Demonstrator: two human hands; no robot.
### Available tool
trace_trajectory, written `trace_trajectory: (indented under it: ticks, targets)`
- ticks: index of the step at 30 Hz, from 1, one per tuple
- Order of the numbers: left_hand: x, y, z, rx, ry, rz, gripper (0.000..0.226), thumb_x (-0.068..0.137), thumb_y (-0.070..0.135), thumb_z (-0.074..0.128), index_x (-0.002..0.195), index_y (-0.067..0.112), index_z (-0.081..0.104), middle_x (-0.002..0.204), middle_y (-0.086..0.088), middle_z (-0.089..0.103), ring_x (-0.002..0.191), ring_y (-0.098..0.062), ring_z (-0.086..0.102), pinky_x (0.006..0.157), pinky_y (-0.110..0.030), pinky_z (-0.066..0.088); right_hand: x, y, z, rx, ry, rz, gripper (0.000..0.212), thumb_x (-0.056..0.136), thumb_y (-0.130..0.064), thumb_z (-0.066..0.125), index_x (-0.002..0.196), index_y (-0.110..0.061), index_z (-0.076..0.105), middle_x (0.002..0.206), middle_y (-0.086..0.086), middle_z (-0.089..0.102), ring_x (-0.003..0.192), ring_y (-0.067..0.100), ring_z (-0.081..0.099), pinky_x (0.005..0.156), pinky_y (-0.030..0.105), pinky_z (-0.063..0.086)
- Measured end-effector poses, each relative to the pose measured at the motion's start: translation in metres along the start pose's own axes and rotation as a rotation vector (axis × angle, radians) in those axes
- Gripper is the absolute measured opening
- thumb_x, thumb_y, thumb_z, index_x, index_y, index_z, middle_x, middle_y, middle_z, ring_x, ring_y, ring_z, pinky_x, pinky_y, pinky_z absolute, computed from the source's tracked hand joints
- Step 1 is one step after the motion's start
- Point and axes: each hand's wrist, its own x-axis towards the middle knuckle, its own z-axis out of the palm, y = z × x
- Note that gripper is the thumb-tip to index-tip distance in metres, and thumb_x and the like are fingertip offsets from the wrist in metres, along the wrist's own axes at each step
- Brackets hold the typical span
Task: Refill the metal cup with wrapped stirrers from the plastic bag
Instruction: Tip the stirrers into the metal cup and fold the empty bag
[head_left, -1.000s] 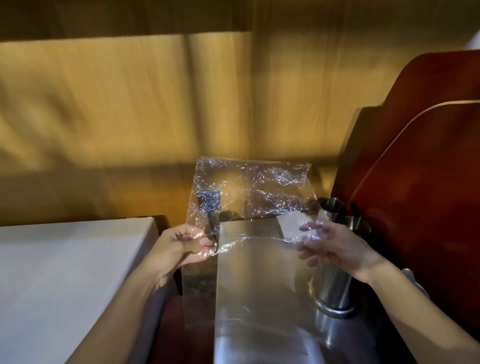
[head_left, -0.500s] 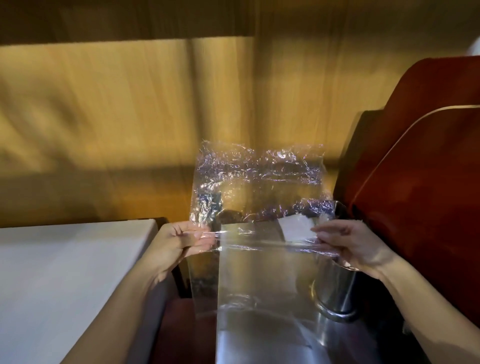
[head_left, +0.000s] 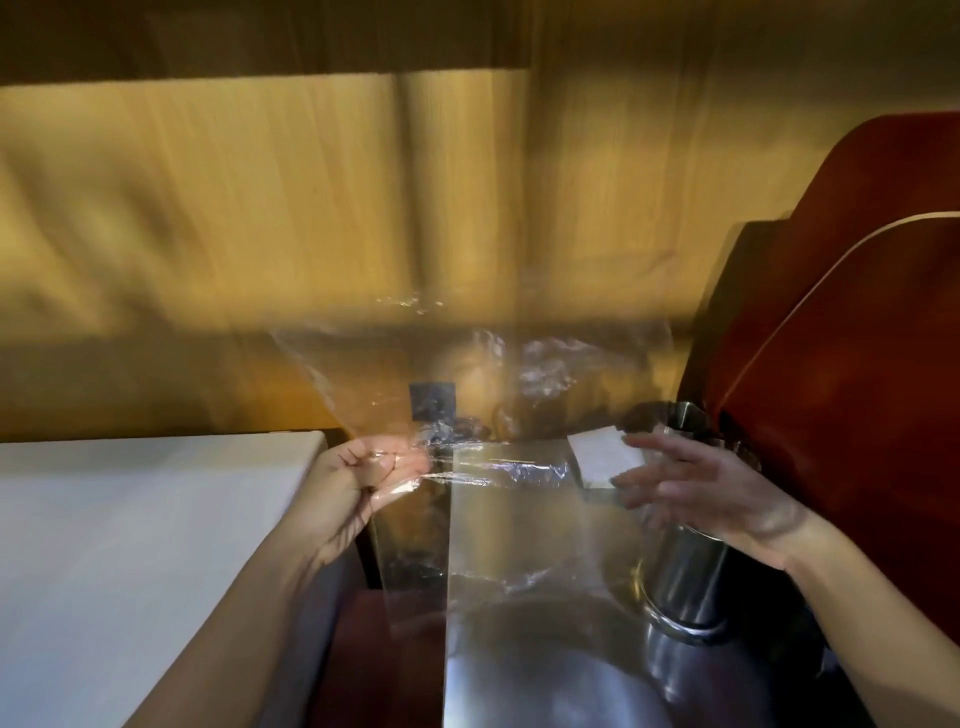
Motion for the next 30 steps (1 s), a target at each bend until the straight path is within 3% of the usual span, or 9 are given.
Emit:
trace_trajectory:
  ticks: [2, 4, 7, 12, 16, 21, 24, 26, 30]
  targets:
    - [-0.003, 0.001, -0.001, 0.052, 0.001, -0.009, 0.023, 0.090, -0.011, 0.040, 0.097, -0.004, 0.061, 0.083, -0.017, 0.074, 0.077, -0.022, 0.073, 0.064, -0.026, 0.060, 0.004, 0.000, 0.008, -0.172, 0.114, -0.034, 0.036, 0.067, -0.023, 0.073, 0.103, -0.020, 0.069, 0.082, 0.014, 0.075, 0.073, 0.030, 0.070, 0.058, 0.032, 0.054]
    - [-0.006, 0.005, -0.003, 0.114, -0.019, 0.013, 0.017, 0.090, -0.004, 0.047, 0.092, 0.003, 0.062, 0.073, -0.015, 0.074, 0.066, -0.022, 0.072, 0.055, -0.027, 0.059, 0.007, 0.000, 0.011, -0.113, 0.173, -0.059, 0.026, 0.069, -0.022, 0.069, 0.094, -0.016, 0.073, 0.060, 0.004, 0.069, 0.053, 0.019, 0.064, 0.051, 0.029, 0.053]
    - [-0.009, 0.012, -0.007, 0.210, -0.064, 0.104, 0.009, 0.083, 0.007, 0.056, 0.087, 0.010, 0.063, 0.065, -0.014, 0.073, 0.050, -0.018, 0.066, 0.043, -0.025, 0.054, 0.010, 0.001, 0.012, 0.023, 0.198, -0.017, 0.021, 0.070, -0.015, 0.066, 0.089, -0.013, 0.074, 0.054, 0.009, 0.067, 0.040, 0.013, 0.055, 0.038, 0.020, 0.045]
    - [-0.011, 0.019, -0.011, 0.284, -0.156, 0.215, 0.007, 0.077, 0.006, 0.066, 0.073, 0.010, 0.070, 0.060, 0.000, 0.069, 0.049, -0.009, 0.059, 0.046, -0.020, 0.050, 0.012, 0.007, 0.009, 0.078, 0.208, -0.003, 0.020, 0.073, 0.005, 0.058, 0.073, -0.007, 0.073, 0.060, 0.012, 0.070, 0.051, 0.022, 0.063, 0.044, 0.027, 0.047]
    - [-0.009, 0.018, -0.014, 0.237, -0.165, 0.146, 0.046, 0.088, -0.010, 0.039, 0.059, 0.014, 0.066, 0.062, 0.003, 0.069, 0.060, -0.008, 0.065, 0.051, -0.023, 0.055, 0.015, 0.003, 0.008, 0.050, 0.186, -0.073, 0.036, 0.069, 0.015, 0.045, 0.059, -0.006, 0.073, 0.063, 0.006, 0.073, 0.066, 0.016, 0.070, 0.059, 0.022, 0.057]
    - [-0.002, 0.011, -0.022, -0.031, -0.272, 0.006, 0.028, 0.094, 0.019, 0.039, 0.092, 0.012, 0.067, 0.095, -0.011, 0.069, 0.080, -0.024, 0.069, 0.071, -0.050, 0.059, 0.015, -0.003, 0.005, 0.111, 0.071, -0.068, 0.030, 0.073, -0.023, 0.052, 0.079, 0.000, 0.071, 0.082, 0.013, 0.074, 0.080, 0.035, 0.069, 0.067, 0.037, 0.058]
    - [-0.001, 0.004, -0.017, 0.083, -0.241, 0.030, 0.029, 0.078, 0.033, 0.065, 0.104, 0.020, 0.065, 0.099, 0.003, 0.071, 0.088, -0.014, 0.067, 0.066, -0.035, 0.060, 0.018, -0.002, 0.005, 0.001, 0.132, -0.093, 0.021, 0.075, -0.021, 0.061, 0.085, -0.006, 0.072, 0.088, 0.009, 0.074, 0.076, 0.031, 0.069, 0.059, 0.036, 0.058]
    - [0.001, -0.001, -0.010, 0.209, -0.116, 0.069, 0.041, 0.063, 0.024, 0.081, 0.100, 0.026, 0.064, 0.090, 0.009, 0.072, 0.087, -0.011, 0.067, 0.065, -0.024, 0.055, 0.019, 0.000, 0.009, -0.127, 0.227, -0.118, 0.023, 0.065, -0.015, 0.071, 0.088, -0.013, 0.073, 0.090, 0.008, 0.074, 0.071, 0.025, 0.070, 0.054, 0.031, 0.057]
    - [0.003, 0.003, 0.005, 0.234, 0.103, 0.171, 0.046, 0.065, -0.004, 0.072, 0.099, 0.024, 0.059, 0.093, -0.007, 0.061, 0.088, -0.023, 0.060, 0.075, -0.034, 0.053, 0.021, 0.005, 0.010, -0.289, 0.344, -0.140, 0.048, 0.065, -0.005, 0.073, 0.103, -0.032, 0.067, 0.090, 0.010, 0.068, 0.073, 0.018, 0.068, 0.059, 0.027, 0.058]
